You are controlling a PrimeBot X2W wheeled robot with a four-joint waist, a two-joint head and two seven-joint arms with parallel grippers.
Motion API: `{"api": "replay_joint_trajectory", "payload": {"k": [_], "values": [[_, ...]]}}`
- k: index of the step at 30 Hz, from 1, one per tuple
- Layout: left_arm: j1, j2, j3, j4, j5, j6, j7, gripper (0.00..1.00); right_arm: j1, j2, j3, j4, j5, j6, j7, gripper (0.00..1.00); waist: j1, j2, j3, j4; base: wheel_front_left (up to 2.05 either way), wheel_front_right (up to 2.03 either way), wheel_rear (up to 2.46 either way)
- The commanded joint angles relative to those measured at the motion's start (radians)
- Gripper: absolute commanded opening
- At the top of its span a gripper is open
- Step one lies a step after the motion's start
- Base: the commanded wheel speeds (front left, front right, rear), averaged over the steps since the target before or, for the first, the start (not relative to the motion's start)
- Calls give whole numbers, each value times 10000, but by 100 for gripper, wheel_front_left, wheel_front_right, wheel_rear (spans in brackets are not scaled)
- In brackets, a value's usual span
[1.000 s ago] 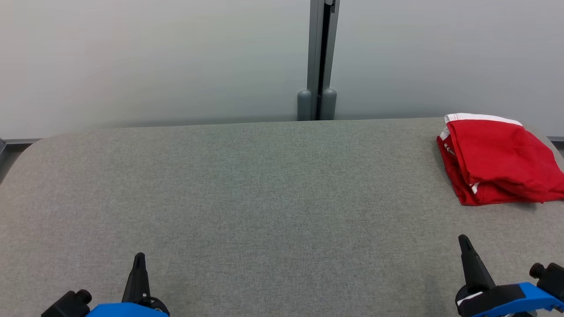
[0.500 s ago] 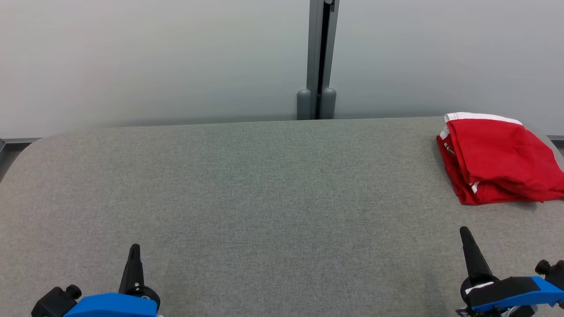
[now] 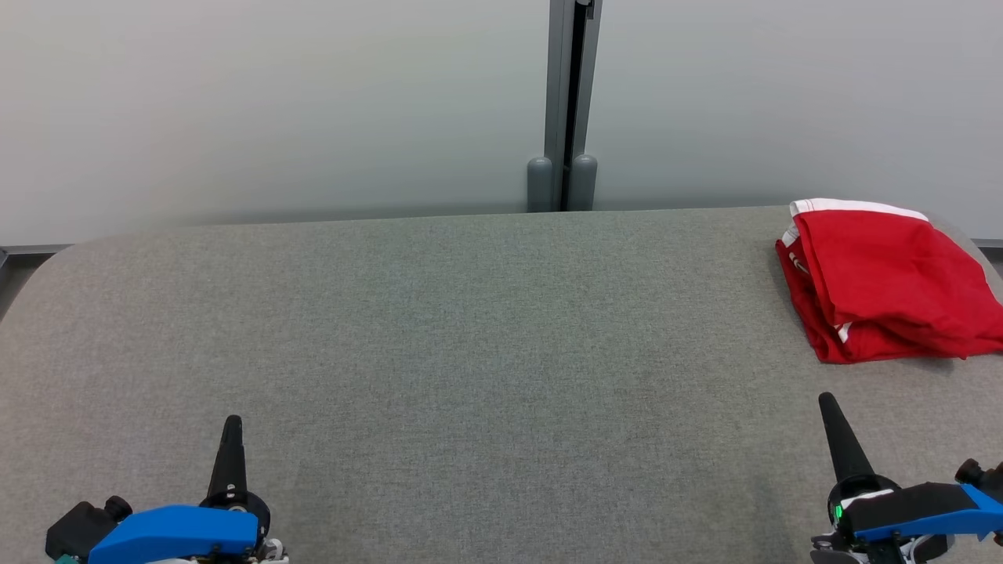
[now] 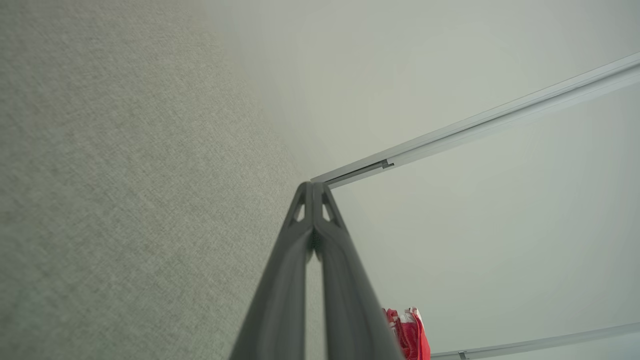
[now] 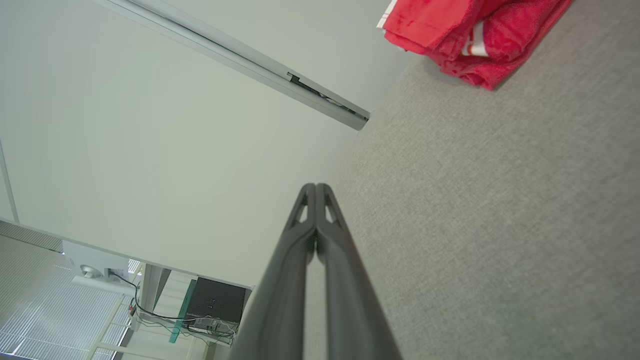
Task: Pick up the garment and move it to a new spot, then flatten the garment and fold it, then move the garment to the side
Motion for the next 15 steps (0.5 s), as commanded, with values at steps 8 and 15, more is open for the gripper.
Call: {"api": "replay_joint_trajectory", "payload": {"k": [8, 15], "values": [[-353, -11, 164, -161, -898, -75, 262, 0, -335, -88, -41, -33, 992, 3, 156, 0, -1, -1, 15, -6, 0, 0, 0], [-451, -19, 246, -193, -1515, -102, 424, 0, -406, -94, -54, -7, 1653, 3, 251, 0, -1, -1, 28, -12, 0, 0, 0]]}}
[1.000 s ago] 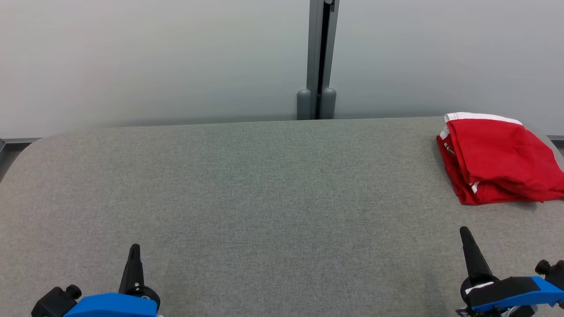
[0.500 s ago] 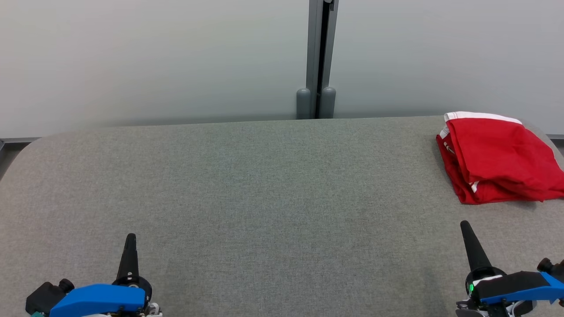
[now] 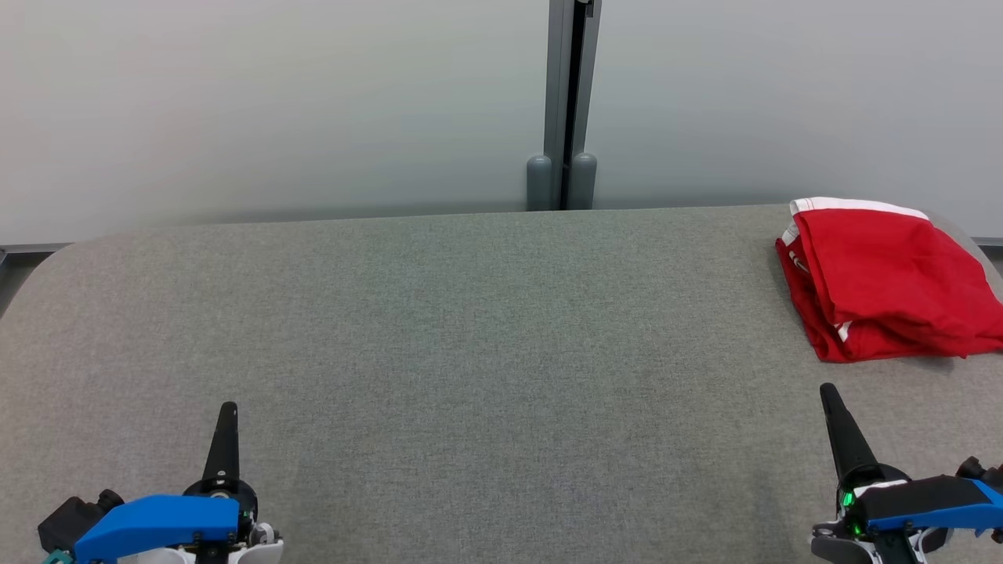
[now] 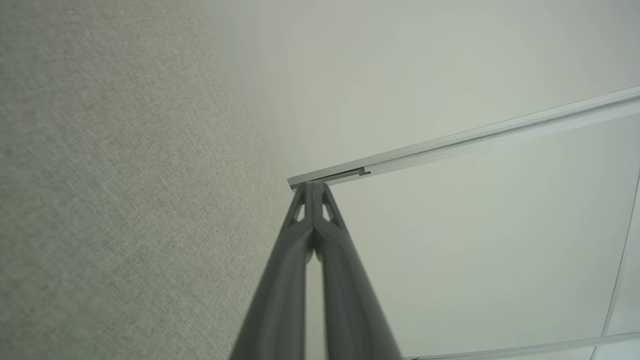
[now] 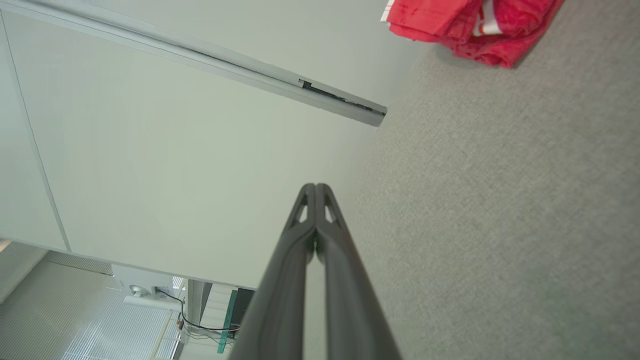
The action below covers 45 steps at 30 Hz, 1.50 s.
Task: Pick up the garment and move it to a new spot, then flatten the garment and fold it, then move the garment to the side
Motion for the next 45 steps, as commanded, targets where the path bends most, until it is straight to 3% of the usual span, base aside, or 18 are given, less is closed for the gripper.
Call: {"api": "replay_joint_trajectory", "payload": {"k": [1, 45], "values": [[-246, -8, 83, -97, -245, -87, 76, 0, -211, -86, -35, -47, 266, 3, 56, 0, -1, -1, 3, -1, 0, 0, 0], [-704, -52, 492, -259, -3244, -193, 902, 0, -603, -111, -91, 106, 3481, 4, 501, 0, -1, -1, 79, -34, 0, 0, 0]]}}
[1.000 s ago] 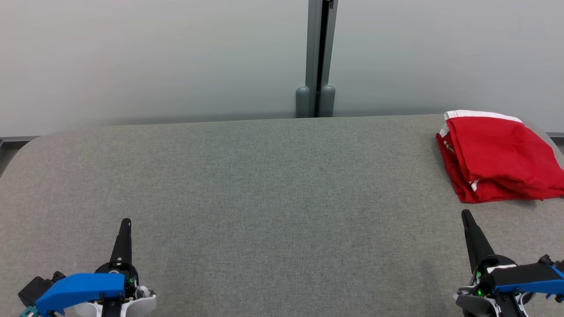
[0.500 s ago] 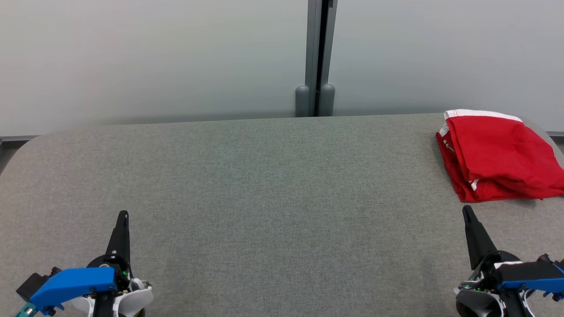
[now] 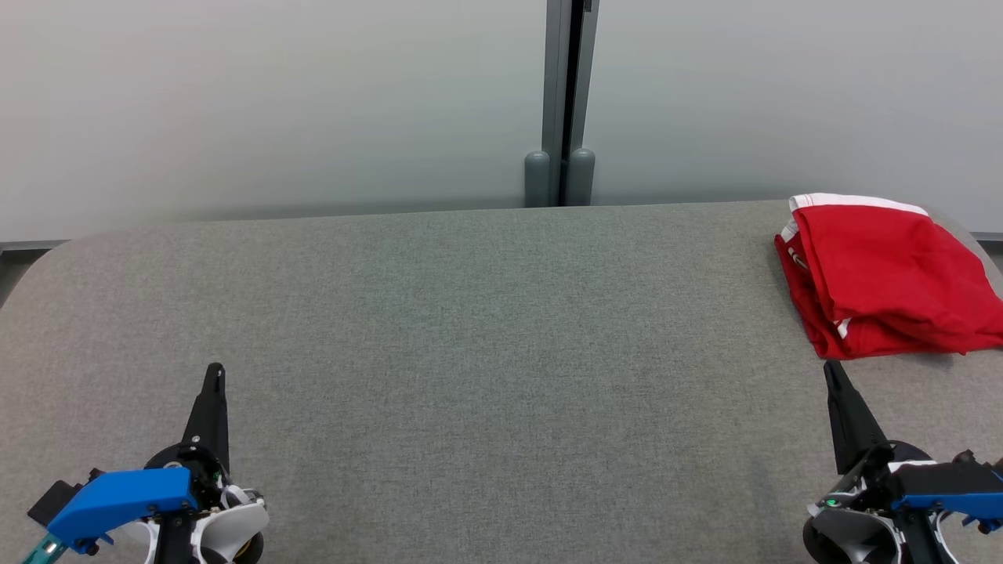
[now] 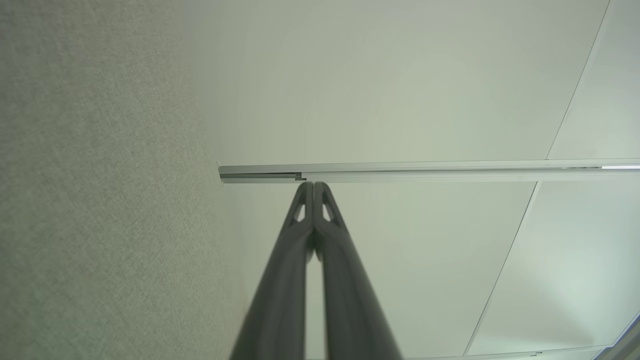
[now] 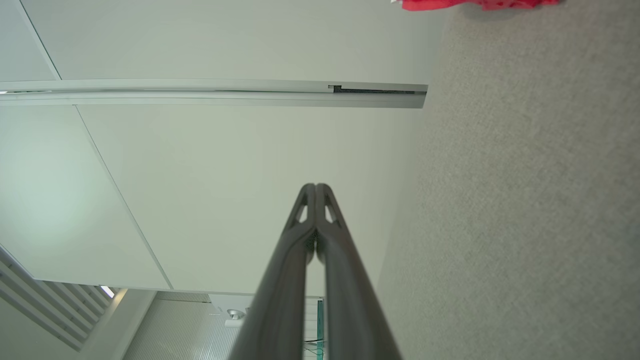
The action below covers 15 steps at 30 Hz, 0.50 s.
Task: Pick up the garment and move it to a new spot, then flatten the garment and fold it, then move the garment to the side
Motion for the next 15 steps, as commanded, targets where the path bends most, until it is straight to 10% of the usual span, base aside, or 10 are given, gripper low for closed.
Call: {"api": "replay_joint_trajectory", "payload": {"k": [1, 15], "values": [[-105, -18, 22, -40, -19, -85, 50, 0, -147, -75, -30, 18, 24, 4, 31, 0, 0, -1, 0, 0, 0, 0, 0], [-105, -18, 20, -42, -20, -70, 49, 0, -132, -75, -28, 16, 25, 4, 30, 0, 0, -1, 0, 0, 0, 0, 0]]}}
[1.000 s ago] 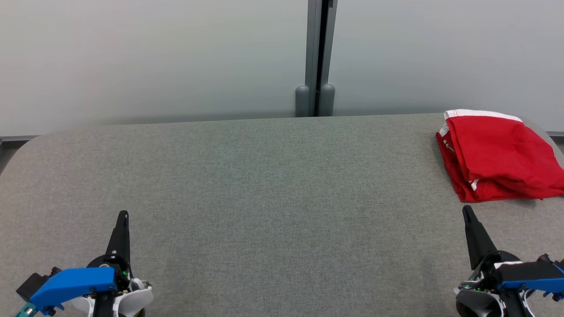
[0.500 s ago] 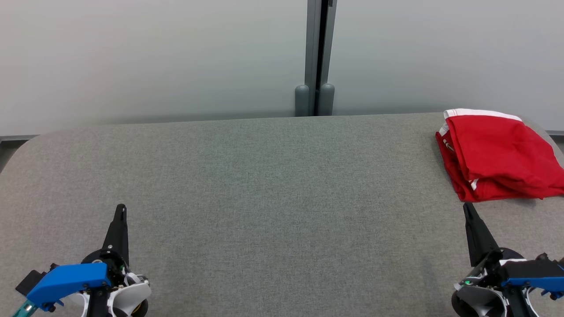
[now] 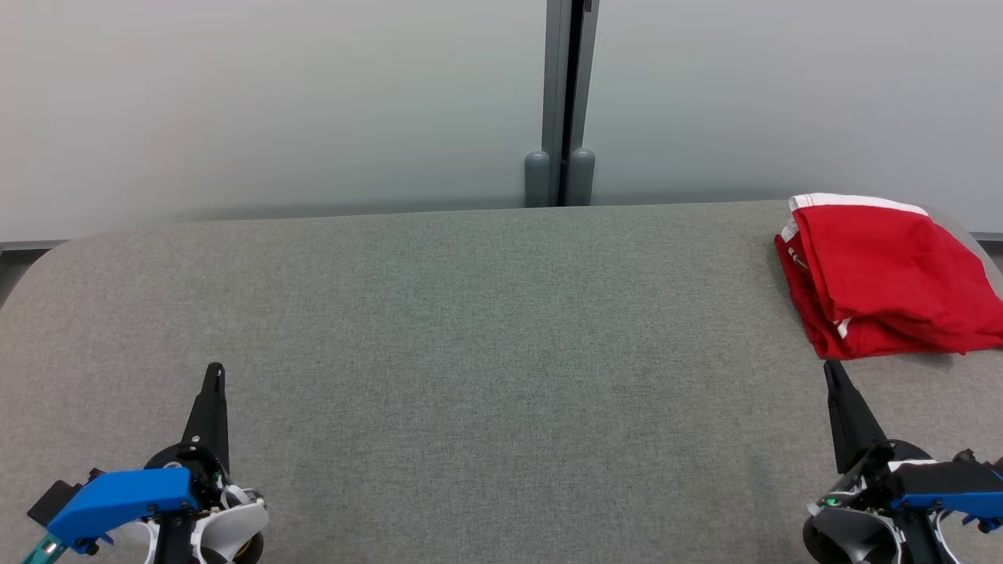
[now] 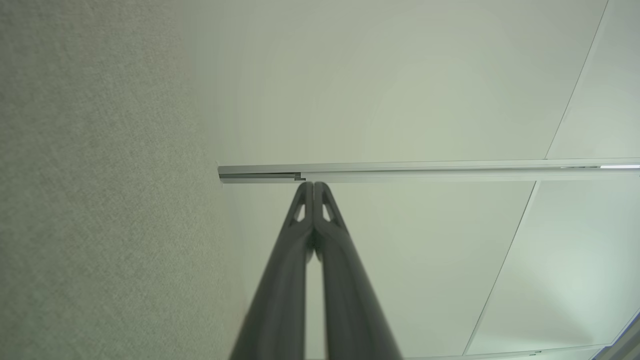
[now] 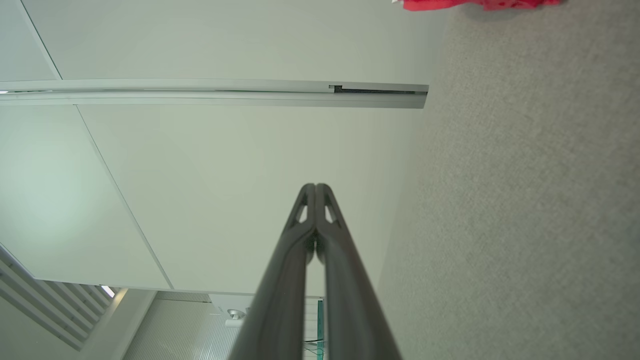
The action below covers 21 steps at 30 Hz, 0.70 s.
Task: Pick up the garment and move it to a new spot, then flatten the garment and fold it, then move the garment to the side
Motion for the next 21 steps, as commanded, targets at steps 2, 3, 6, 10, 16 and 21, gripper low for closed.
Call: {"api": "replay_joint_trajectory", "payload": {"k": [2, 3, 6, 10, 16, 21], "values": [[-105, -18, 20, -42, -20, -41, 49, 0, -111, -72, -28, 14, 25, 4, 30, 0, 1, 0, -1, 1, 0, 0, 0], [-105, -18, 20, -42, -20, -41, 49, 0, -111, -72, -28, 14, 25, 4, 30, 0, 1, 0, -1, 1, 0, 0, 0], [-105, -16, 20, -42, -20, -41, 49, 0, -111, -72, -28, 14, 25, 4, 29, 0, 1, 0, -1, 1, 0, 0, 0], [-105, -16, 20, -42, -21, -41, 48, 0, -111, -72, -28, 14, 25, 4, 29, 0, 1, 0, -1, 1, 0, 0, 0], [-105, -16, 19, -41, -21, -41, 48, 0, -111, -72, -27, 14, 26, 4, 29, 0, 1, 0, 0, 1, 0, 0, 0], [-105, -16, 19, -42, -21, -42, 48, 0, -110, -72, -27, 14, 26, 4, 29, 0, 1, 0, 0, 1, 0, 0, 0]]}}
